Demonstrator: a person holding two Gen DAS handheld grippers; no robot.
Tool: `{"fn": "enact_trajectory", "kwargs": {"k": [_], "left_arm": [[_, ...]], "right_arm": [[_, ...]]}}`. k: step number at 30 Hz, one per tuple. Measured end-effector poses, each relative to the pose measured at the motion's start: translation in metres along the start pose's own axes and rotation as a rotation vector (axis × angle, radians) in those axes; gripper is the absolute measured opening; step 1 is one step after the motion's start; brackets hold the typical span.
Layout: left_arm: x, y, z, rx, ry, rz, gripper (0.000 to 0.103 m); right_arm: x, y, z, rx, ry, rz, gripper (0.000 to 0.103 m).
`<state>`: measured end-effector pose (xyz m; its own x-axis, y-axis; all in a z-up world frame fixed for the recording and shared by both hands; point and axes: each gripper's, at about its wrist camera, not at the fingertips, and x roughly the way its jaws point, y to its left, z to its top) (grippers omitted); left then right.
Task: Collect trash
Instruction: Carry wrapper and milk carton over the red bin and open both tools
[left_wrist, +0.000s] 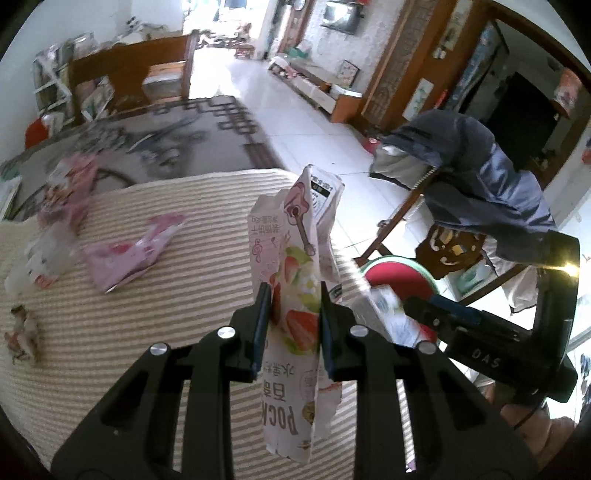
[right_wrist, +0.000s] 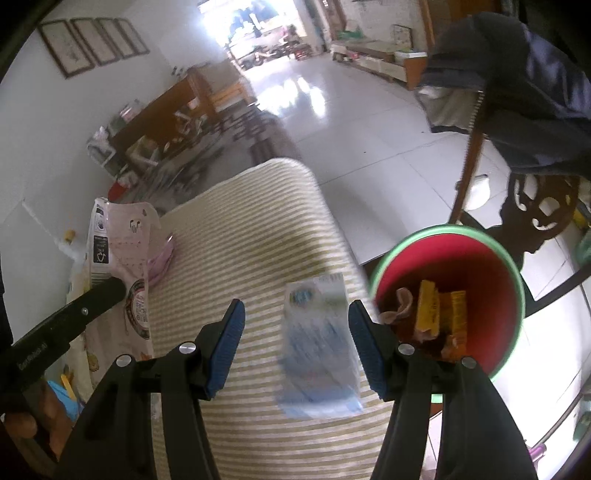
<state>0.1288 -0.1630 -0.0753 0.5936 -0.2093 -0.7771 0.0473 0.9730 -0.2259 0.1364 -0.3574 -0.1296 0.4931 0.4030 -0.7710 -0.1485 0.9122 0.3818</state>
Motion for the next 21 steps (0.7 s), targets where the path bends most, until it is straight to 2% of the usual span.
{"fn": "enact_trajectory", "kwargs": {"k": [4, 7, 8, 10, 11, 14, 16, 17, 18, 21], "left_arm": [[0.014, -0.031, 0.008, 0.034, 0.014, -0.043, 0.024], [0.017, -0.044, 0.013, 0.051, 0.005, -0.042, 0.024], [0.018, -0.045, 0.015, 0.051, 0.003, -0.037, 0.024], [0.019, -0.046, 0.018, 0.044, 0.003, -0.026, 0.024], [0.019, -0.045, 0.019, 0.042, 0.005, -0.02, 0.024], [0.019, -0.044, 0.02, 0.035, 0.001, 0.004, 0.024], [0.018, -0.044, 0.019, 0.031, 0.002, 0.013, 0.024], [0.019, -0.045, 0.018, 0.031, 0.003, 0.016, 0.024], [0.02, -0.046, 0.017, 0.033, 0.006, 0.018, 0.024], [0.025, -0.051, 0.015, 0.038, 0.021, 0.016, 0.024]], "right_arm": [[-0.005, -0.031, 0.003, 0.054, 0.001, -0.014, 0.054], [0.0, -0.045, -0.001, 0.08, 0.061, 0.033, 0.056], [0.001, -0.045, -0.002, 0.076, 0.068, 0.035, 0.06], [0.01, -0.039, -0.011, 0.037, 0.11, 0.04, 0.076], [0.017, -0.035, -0.016, 0.019, 0.142, 0.041, 0.078], [0.035, -0.021, -0.03, -0.033, 0.218, 0.054, 0.078], [0.048, -0.014, -0.038, -0.091, 0.267, 0.015, 0.077], [0.052, -0.013, -0.042, -0.107, 0.281, 0.002, 0.067], [0.053, -0.014, -0.044, -0.11, 0.288, 0.007, 0.058], [0.042, -0.023, -0.039, -0.098, 0.24, 0.008, 0.057]]}}
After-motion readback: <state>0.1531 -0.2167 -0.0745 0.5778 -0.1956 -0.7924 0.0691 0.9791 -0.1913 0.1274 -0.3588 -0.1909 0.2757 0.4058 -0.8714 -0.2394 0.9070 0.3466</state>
